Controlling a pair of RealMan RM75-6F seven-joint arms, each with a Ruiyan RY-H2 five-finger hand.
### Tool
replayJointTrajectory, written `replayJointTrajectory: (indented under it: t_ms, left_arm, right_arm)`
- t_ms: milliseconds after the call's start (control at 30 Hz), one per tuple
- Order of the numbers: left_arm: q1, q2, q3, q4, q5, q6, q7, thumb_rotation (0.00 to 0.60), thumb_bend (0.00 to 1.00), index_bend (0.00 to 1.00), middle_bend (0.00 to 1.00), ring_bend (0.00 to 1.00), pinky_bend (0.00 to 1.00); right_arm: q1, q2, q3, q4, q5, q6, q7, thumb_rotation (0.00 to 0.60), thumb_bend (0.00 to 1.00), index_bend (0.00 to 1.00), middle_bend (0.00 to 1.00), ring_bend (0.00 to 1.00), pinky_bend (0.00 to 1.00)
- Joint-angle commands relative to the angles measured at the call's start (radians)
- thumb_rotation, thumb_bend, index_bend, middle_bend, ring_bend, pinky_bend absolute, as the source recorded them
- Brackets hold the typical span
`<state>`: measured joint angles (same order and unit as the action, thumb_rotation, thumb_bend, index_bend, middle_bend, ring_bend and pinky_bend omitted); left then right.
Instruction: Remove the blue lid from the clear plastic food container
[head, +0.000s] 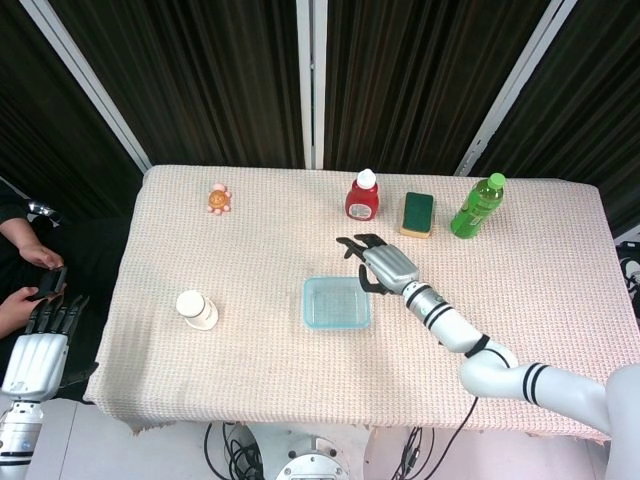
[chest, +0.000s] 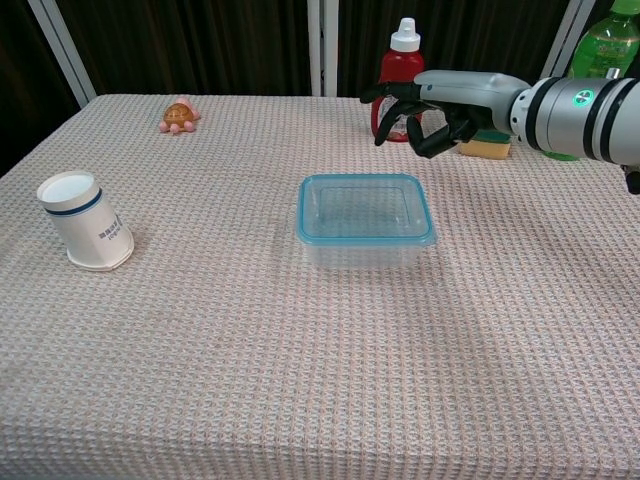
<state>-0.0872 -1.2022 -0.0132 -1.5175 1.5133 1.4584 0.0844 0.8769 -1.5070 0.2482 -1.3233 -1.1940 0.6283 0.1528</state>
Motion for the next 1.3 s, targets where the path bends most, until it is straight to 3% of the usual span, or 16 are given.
replayJointTrajectory:
  t_ms: [33, 300, 633, 800, 833, 933, 1000, 1167, 1300]
  left_arm:
    - [0.001, 0.000, 0.000, -0.002, -0.003, -0.001, 0.002, 0.600, 0.00, 0.07, 0.07, 0.00, 0.00]
    - [0.001, 0.000, 0.000, -0.001, -0.007, -0.002, 0.001, 0.600, 0.00, 0.07, 0.07, 0.00, 0.00]
    - [-0.015, 0.009, 0.007, -0.010, 0.019, -0.012, 0.023, 0.600, 0.00, 0.07, 0.07, 0.00, 0.00]
    - [-0.051, 0.032, 0.004, -0.041, 0.056, -0.036, 0.053, 0.600, 0.00, 0.07, 0.07, 0.00, 0.00]
    - [-0.072, 0.041, 0.001, -0.055, 0.076, -0.049, 0.055, 0.600, 0.00, 0.07, 0.07, 0.00, 0.00]
    - [-0.143, 0.063, -0.011, -0.098, 0.128, -0.112, 0.055, 0.600, 0.00, 0.07, 0.07, 0.00, 0.00]
    - [-0.201, 0.072, -0.021, -0.133, 0.160, -0.171, 0.068, 0.600, 0.00, 0.07, 0.07, 0.00, 0.00]
    - [-0.404, 0.037, -0.078, -0.209, 0.147, -0.423, 0.017, 0.600, 0.00, 0.05, 0.07, 0.00, 0.00]
    - [-0.552, -0.046, -0.128, -0.178, 0.074, -0.618, 0.026, 0.600, 0.00, 0.03, 0.06, 0.00, 0.00]
  right_arm:
    - [0.037, -0.026, 0.010, 0.044, 0.048, -0.047, -0.020, 0.600, 0.88, 0.00, 0.27, 0.00, 0.00]
    - [-0.015, 0.011, -0.017, -0.032, 0.034, -0.049, 0.074, 0.600, 0.88, 0.00, 0.30, 0.00, 0.00]
    - [-0.126, 0.073, -0.083, -0.117, -0.084, 0.051, 0.200, 0.600, 0.88, 0.00, 0.31, 0.00, 0.00]
    - [-0.152, 0.079, -0.096, -0.104, -0.130, 0.106, 0.221, 0.600, 0.87, 0.00, 0.31, 0.00, 0.00]
    - [-0.157, 0.079, -0.094, -0.102, -0.138, 0.128, 0.216, 0.600, 0.82, 0.00, 0.31, 0.00, 0.00]
    - [-0.183, 0.083, -0.089, -0.114, -0.185, 0.227, 0.190, 0.600, 0.45, 0.00, 0.31, 0.00, 0.00]
    - [-0.207, 0.096, -0.090, -0.138, -0.226, 0.310, 0.162, 0.600, 0.28, 0.00, 0.31, 0.02, 0.07]
    - [-0.297, 0.162, -0.105, -0.216, -0.324, 0.540, -0.001, 0.600, 0.23, 0.00, 0.32, 0.14, 0.25]
    - [-0.378, 0.205, -0.130, -0.270, -0.369, 0.681, -0.079, 0.600, 0.23, 0.00, 0.34, 0.19, 0.29]
